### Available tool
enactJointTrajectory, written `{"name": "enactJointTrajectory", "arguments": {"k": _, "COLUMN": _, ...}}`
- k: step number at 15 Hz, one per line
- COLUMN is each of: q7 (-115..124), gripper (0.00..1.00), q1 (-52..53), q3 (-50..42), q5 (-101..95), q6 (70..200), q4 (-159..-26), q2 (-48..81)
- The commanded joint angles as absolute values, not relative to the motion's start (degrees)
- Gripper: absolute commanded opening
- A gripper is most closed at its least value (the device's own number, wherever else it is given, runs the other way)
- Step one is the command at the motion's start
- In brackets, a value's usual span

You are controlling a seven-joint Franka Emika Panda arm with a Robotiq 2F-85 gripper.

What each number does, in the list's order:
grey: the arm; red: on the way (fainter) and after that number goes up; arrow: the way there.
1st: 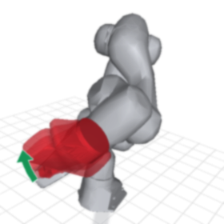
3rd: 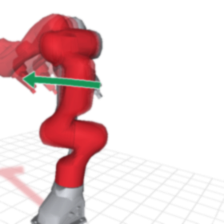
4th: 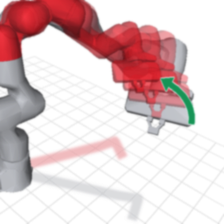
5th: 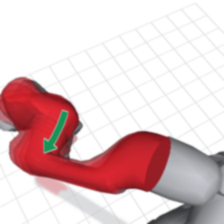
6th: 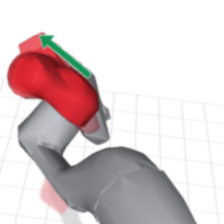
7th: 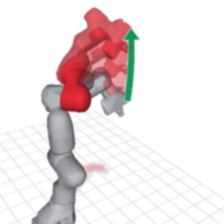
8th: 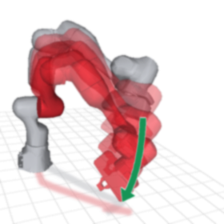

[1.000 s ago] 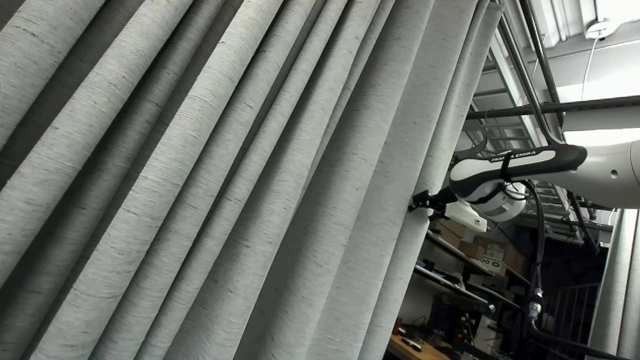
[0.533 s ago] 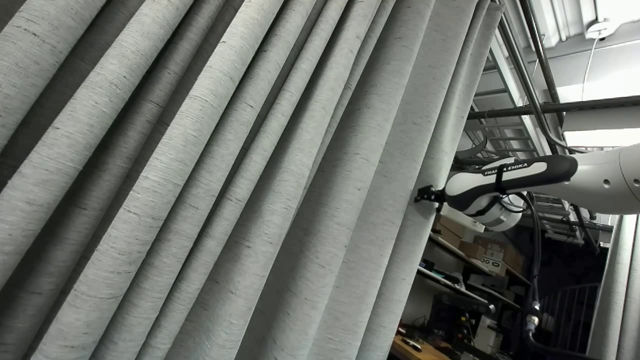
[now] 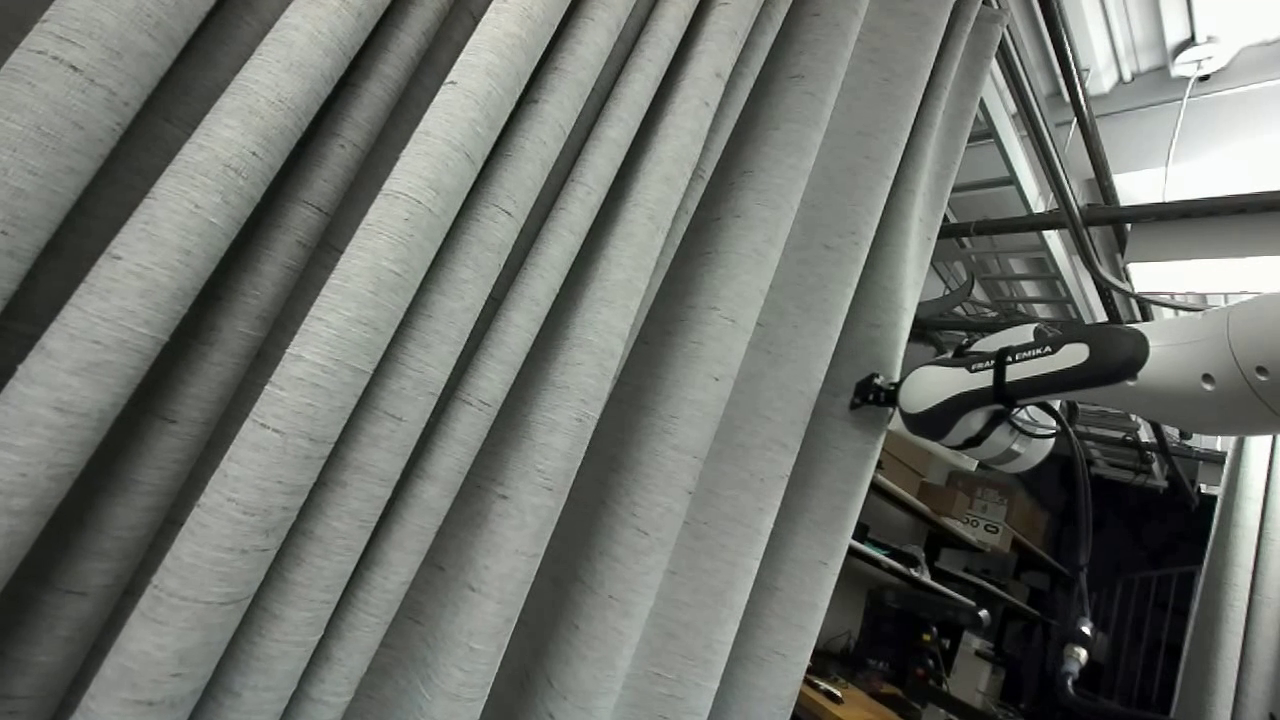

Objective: Pull the curtain to the left

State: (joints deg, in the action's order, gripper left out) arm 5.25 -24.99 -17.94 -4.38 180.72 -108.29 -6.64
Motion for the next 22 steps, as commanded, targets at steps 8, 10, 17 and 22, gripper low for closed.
{"name": "enactJointTrajectory", "arguments": {"k": 8, "q7": 14.41, "gripper": 0.0, "q1": -30.5, "q3": -12.61, "q5": -12.87, "q6": 178.95, "q4": -106.2, "q2": -5.86}}
{"name": "enactJointTrajectory", "arguments": {"k": 10, "q7": 14.7, "gripper": 0.0, "q1": -29.81, "q3": -11.12, "q5": -13.37, "q6": 177.51, "q4": -106.85, "q2": -6.3}}
{"name": "enactJointTrajectory", "arguments": {"k": 17, "q7": 17.97, "gripper": 0.0, "q1": -28.43, "q3": -1.01, "q5": -18.59, "q6": 174.99, "q4": -109.74, "q2": -7.73}}
{"name": "enactJointTrajectory", "arguments": {"k": 22, "q7": 20.21, "gripper": 0.0, "q1": -26.35, "q3": 7.43, "q5": -20.84, "q6": 174.17, "q4": -111.44, "q2": -9.04}}
